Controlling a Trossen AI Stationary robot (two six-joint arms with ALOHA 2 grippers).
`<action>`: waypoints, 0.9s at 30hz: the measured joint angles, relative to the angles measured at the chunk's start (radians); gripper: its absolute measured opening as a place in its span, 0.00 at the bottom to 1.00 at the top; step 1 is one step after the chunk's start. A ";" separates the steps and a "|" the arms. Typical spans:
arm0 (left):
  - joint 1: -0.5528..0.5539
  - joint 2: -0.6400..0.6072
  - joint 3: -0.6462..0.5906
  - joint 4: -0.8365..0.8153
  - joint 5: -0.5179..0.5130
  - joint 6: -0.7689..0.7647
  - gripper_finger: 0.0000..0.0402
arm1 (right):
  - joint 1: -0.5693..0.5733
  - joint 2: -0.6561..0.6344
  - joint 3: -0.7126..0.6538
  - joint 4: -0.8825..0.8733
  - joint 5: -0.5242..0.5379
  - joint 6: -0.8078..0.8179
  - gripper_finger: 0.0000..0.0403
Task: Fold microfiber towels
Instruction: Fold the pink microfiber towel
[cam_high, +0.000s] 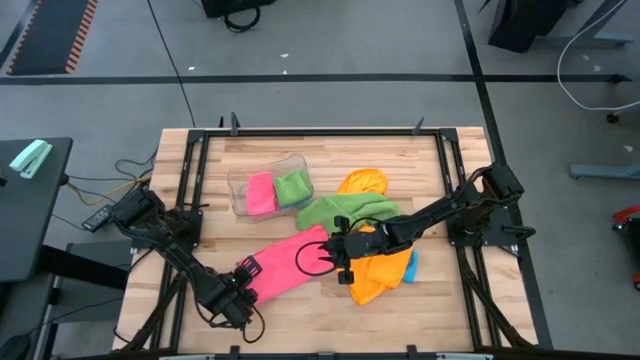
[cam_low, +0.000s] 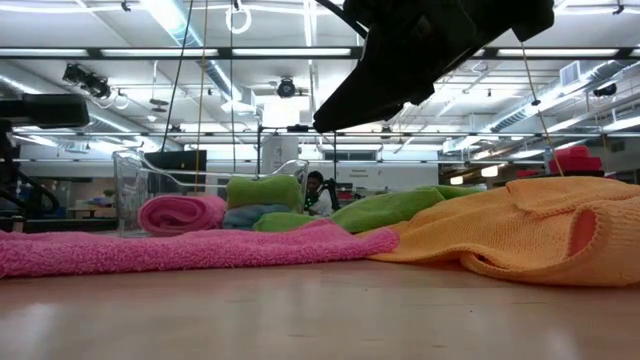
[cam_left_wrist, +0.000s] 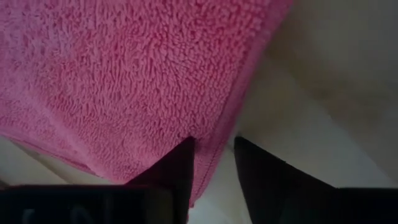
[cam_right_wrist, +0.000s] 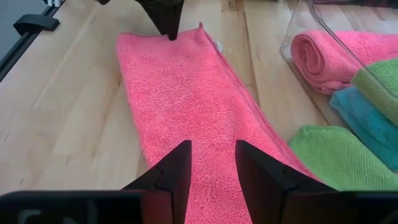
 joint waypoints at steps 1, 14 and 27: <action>0.000 0.000 0.000 0.004 0.002 -0.001 0.27 | 0.000 0.000 0.000 0.001 0.000 0.000 0.33; 0.002 0.002 -0.003 0.032 0.015 -0.158 0.02 | 0.023 0.000 0.000 0.008 0.000 0.006 0.33; 0.012 -0.005 0.194 -0.014 0.251 -0.363 0.01 | 0.090 0.051 0.000 0.110 0.000 0.029 0.33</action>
